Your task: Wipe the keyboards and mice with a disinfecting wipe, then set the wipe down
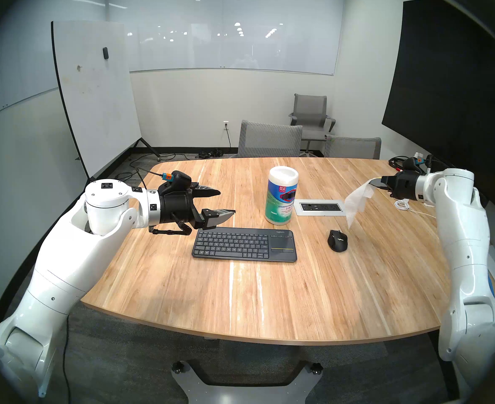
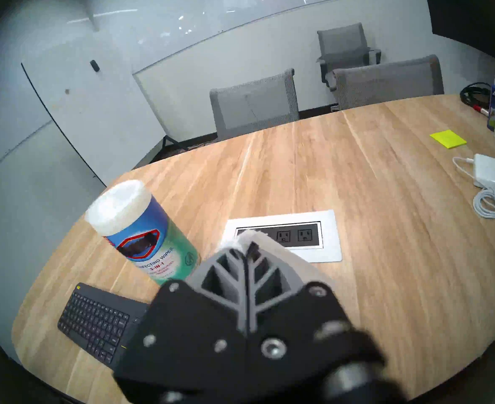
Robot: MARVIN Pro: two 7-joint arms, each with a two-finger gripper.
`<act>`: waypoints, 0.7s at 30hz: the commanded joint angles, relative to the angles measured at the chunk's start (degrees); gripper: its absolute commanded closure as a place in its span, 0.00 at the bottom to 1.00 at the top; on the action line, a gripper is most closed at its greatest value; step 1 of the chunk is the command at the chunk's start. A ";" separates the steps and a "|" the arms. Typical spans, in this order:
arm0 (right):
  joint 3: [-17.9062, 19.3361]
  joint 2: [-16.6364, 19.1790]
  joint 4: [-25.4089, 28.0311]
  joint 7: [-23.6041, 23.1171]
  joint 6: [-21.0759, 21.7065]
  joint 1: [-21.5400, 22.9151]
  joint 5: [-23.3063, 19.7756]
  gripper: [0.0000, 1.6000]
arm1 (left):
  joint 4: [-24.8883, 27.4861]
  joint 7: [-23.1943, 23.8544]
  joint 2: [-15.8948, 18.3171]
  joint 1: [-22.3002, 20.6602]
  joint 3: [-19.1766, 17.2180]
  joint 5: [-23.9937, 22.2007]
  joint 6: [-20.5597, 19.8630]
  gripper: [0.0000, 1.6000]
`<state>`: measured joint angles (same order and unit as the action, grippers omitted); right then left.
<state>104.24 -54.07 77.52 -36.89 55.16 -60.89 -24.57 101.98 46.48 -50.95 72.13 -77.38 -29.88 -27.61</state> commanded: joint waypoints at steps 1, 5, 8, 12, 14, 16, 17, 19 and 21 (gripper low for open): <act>5.84 3.69 5.79 -1.37 -0.16 -6.50 -0.38 1.00 | 0.85 -0.06 -0.01 -0.60 -0.44 -0.11 0.12 0.00; 7.76 3.74 9.33 -0.74 -0.16 -10.51 0.39 1.00 | 0.93 -0.10 0.00 -0.57 -0.47 -0.11 0.08 0.00; 8.00 3.49 10.94 0.02 -0.16 -12.35 0.98 1.00 | 0.96 -0.13 -0.01 -0.55 -0.49 -0.11 0.06 0.00; 7.52 2.08 12.57 2.33 -0.16 -13.40 2.89 1.00 | 0.99 -0.16 -0.01 -0.53 -0.51 -0.11 0.04 0.00; 7.19 1.11 13.64 4.12 -0.16 -13.42 3.87 1.00 | 1.00 -0.17 -0.01 -0.53 -0.51 -0.11 0.04 0.00; 6.27 -0.04 13.73 6.26 -0.16 -13.04 5.20 1.00 | 1.00 -0.17 -0.01 -0.53 -0.51 -0.12 0.04 0.00; 5.49 -0.52 13.18 7.24 -0.16 -12.70 5.97 1.00 | 1.00 -0.17 -0.01 -0.53 -0.51 -0.12 0.04 0.00; 4.50 -1.58 12.15 8.96 -0.44 -11.85 7.00 1.00 | 0.99 -0.16 0.00 -0.53 -0.51 -0.12 0.04 0.00; 3.95 -2.22 11.81 10.32 -0.50 -11.35 7.74 1.00 | 1.00 -0.17 0.00 -0.53 -0.51 -0.12 0.03 0.00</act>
<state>110.00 -53.63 88.92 -30.65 55.16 -73.77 -18.81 102.01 46.44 -50.95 72.13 -77.42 -29.89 -27.62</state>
